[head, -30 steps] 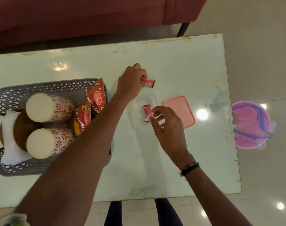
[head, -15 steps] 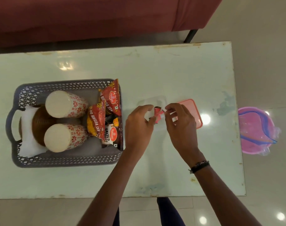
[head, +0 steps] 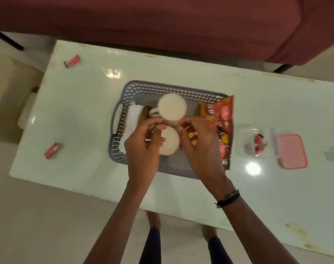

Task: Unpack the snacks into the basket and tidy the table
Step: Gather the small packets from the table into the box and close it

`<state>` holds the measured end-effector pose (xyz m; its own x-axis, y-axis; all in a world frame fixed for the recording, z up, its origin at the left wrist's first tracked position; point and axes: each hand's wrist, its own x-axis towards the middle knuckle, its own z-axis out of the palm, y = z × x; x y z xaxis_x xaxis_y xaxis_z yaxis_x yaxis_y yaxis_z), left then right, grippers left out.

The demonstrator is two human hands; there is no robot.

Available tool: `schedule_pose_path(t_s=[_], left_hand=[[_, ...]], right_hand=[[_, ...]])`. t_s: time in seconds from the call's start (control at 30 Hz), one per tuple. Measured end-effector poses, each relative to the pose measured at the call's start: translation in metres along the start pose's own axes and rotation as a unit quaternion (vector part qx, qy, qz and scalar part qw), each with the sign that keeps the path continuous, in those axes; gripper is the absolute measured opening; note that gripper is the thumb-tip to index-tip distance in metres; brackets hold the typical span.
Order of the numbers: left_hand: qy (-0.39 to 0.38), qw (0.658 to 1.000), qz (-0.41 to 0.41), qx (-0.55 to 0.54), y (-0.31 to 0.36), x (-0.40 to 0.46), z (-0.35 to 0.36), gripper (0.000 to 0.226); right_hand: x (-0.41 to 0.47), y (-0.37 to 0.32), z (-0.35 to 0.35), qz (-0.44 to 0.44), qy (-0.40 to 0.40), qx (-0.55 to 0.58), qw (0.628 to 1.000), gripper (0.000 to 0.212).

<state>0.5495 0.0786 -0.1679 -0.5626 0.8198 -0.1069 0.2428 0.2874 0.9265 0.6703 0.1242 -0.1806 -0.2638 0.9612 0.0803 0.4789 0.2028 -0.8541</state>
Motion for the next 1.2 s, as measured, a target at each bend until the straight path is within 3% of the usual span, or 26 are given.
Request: schedule_pose_path(t_s=[0.27, 0.47, 0.57, 0.73, 0.9, 0.97, 1.07, 1.2], left_hand=[[0.154, 0.975, -0.063, 0.15, -0.124, 0.037, -0.166, 0.022], [0.163, 0.938, -0.114, 0.283, -0.196, 0.062, -0.233, 0.041], [0.141, 0.942, -0.151, 0.265, -0.215, 0.074, -0.24, 0.042], [0.129, 0.954, -0.178, 0.203, -0.23, 0.09, -0.243, 0.019], [0.073, 0.976, -0.106, 0.173, -0.216, 0.135, -0.233, 0.01], [0.056, 0.982, -0.11, 0.144, -0.21, 0.165, -0.23, 0.01], [0.006, 0.975, -0.193, 0.111, -0.208, 0.2, -0.224, 0.022], [-0.001, 0.97, -0.226, 0.092, -0.211, 0.212, -0.22, 0.031]], right_hand=[[-0.002, -0.08, 0.152, -0.037, -0.146, 0.03, 0.988, 0.01], [0.005, -0.09, 0.228, -0.027, -0.237, 0.002, 0.971, 0.013], [0.011, -0.088, 0.254, -0.016, -0.258, -0.019, 0.966, 0.014], [0.024, -0.084, 0.282, -0.009, -0.274, -0.048, 0.96, 0.015], [0.068, -0.079, 0.314, -0.029, -0.284, -0.126, 0.95, 0.024], [0.098, -0.076, 0.33, -0.057, -0.287, -0.19, 0.937, 0.034], [0.143, -0.075, 0.352, -0.082, -0.29, -0.282, 0.911, 0.053], [0.198, -0.085, 0.377, -0.065, -0.317, -0.336, 0.885, 0.089]])
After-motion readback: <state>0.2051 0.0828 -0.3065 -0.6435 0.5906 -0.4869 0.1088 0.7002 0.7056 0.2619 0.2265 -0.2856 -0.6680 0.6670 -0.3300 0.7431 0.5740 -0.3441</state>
